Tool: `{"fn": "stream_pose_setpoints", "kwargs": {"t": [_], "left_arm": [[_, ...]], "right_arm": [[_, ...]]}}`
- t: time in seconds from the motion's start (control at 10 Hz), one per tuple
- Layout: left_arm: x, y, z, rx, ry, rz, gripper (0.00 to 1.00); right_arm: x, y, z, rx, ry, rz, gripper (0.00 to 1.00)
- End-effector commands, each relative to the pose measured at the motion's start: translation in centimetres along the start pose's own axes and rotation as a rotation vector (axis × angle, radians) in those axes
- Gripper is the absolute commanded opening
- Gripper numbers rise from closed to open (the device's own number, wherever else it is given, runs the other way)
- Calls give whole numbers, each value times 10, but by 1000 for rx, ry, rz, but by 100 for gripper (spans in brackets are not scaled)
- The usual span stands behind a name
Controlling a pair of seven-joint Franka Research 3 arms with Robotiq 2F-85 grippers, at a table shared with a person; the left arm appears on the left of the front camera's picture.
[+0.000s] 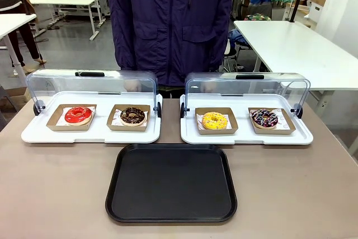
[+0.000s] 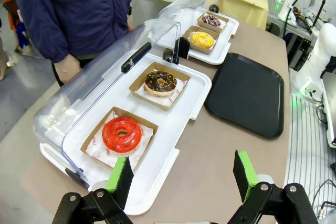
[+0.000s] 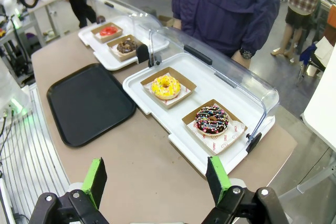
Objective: Move the third donut from the left to the tray.
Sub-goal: Pick up the Paper togo box containing the Donut indicated by the person and place it on the Handle tray.
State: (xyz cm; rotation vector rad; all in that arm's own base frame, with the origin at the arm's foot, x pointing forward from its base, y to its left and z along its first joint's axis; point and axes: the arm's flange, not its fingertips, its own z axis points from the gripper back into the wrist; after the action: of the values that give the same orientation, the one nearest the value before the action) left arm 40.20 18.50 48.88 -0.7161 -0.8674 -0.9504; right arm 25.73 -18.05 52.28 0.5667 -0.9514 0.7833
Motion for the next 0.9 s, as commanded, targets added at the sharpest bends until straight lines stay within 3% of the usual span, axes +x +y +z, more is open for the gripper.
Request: {"fn": "stream_pose_setpoints", "kwargs": {"t": [0.0, 0.8], "left_arm": [[1, -1, 1, -7, 0, -8, 100], [1, -1, 1, -7, 0, -8, 100]], "right_arm": [[3, -1, -1, -1, -23, 24, 100], [3, -1, -1, -1, -23, 24, 100]]}}
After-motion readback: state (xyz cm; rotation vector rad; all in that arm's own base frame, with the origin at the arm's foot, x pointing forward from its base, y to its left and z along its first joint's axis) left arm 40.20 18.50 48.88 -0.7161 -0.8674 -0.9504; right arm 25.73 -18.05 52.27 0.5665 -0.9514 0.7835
